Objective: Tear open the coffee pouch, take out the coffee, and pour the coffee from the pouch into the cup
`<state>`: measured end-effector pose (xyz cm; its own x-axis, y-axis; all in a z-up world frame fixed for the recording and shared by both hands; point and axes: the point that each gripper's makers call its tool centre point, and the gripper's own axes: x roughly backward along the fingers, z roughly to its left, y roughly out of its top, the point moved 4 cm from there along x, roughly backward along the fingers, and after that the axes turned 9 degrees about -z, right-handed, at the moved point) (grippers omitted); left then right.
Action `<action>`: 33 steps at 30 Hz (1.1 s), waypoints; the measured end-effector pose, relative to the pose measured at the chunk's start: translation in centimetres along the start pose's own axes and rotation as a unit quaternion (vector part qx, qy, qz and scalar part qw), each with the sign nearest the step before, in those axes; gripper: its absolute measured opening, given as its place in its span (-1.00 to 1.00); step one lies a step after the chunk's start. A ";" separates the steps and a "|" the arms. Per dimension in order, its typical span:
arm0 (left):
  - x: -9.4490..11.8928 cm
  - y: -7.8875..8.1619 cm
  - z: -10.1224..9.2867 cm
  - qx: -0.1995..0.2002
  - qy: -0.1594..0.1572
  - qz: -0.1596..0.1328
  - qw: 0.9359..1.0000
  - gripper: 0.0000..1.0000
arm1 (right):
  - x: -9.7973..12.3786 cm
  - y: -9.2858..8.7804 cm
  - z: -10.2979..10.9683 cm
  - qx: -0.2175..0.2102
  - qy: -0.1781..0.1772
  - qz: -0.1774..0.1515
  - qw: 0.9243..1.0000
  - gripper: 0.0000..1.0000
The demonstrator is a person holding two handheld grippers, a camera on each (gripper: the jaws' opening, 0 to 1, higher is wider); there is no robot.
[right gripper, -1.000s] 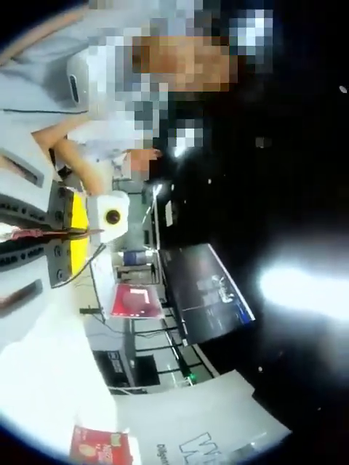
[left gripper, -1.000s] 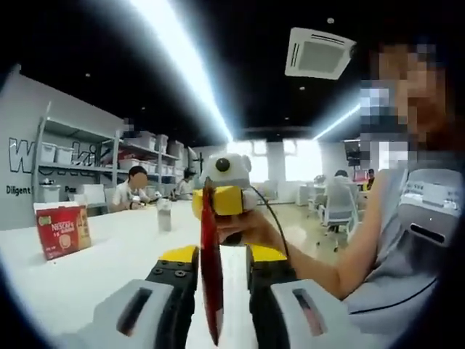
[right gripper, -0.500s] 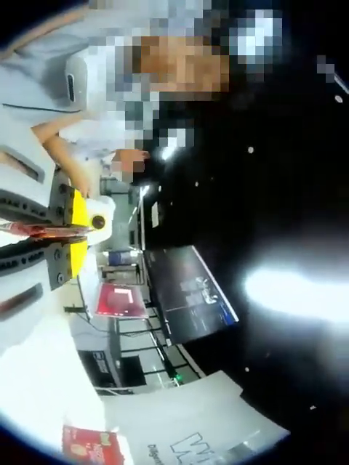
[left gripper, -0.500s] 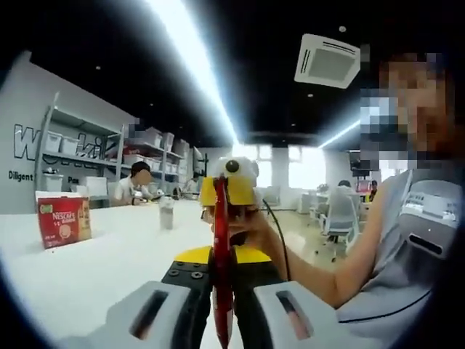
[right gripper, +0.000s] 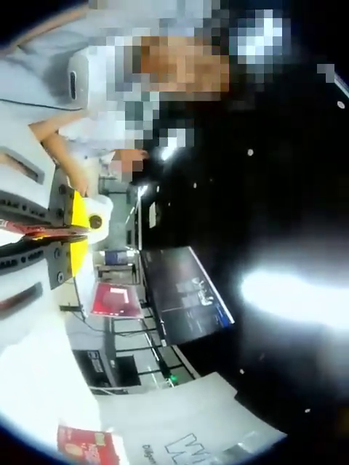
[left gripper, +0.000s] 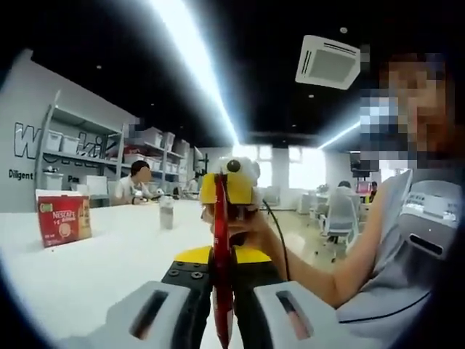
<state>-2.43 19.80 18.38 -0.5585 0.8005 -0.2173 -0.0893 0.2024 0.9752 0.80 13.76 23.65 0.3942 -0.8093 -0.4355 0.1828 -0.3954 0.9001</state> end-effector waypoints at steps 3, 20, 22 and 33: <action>0.0 -0.1 0.0 0.000 -0.001 0.003 1.000 -0.77 | -0.1 -0.1 0.1 0.000 0.002 0.000 1.000 -0.92; 1.6 1.7 -0.2 -0.018 -0.003 -0.026 0.999 -0.75 | 2.1 -1.1 0.6 -0.039 -0.008 0.051 0.998 -0.98; 1.8 1.9 -0.4 -0.016 -0.005 -0.031 0.999 -0.81 | 2.2 -1.9 1.1 -0.038 0.008 0.074 0.997 -0.98; 1.9 1.7 -1.4 -0.033 -0.026 -0.015 0.999 -0.89 | 1.7 -3.1 2.1 -0.044 0.031 0.099 0.994 -0.97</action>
<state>-4.82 20.83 19.70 -0.5110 0.8233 -0.2471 -0.1608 0.1908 0.9684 -0.95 12.72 20.09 0.4847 -0.8378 -0.2513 0.1733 -0.1896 0.9664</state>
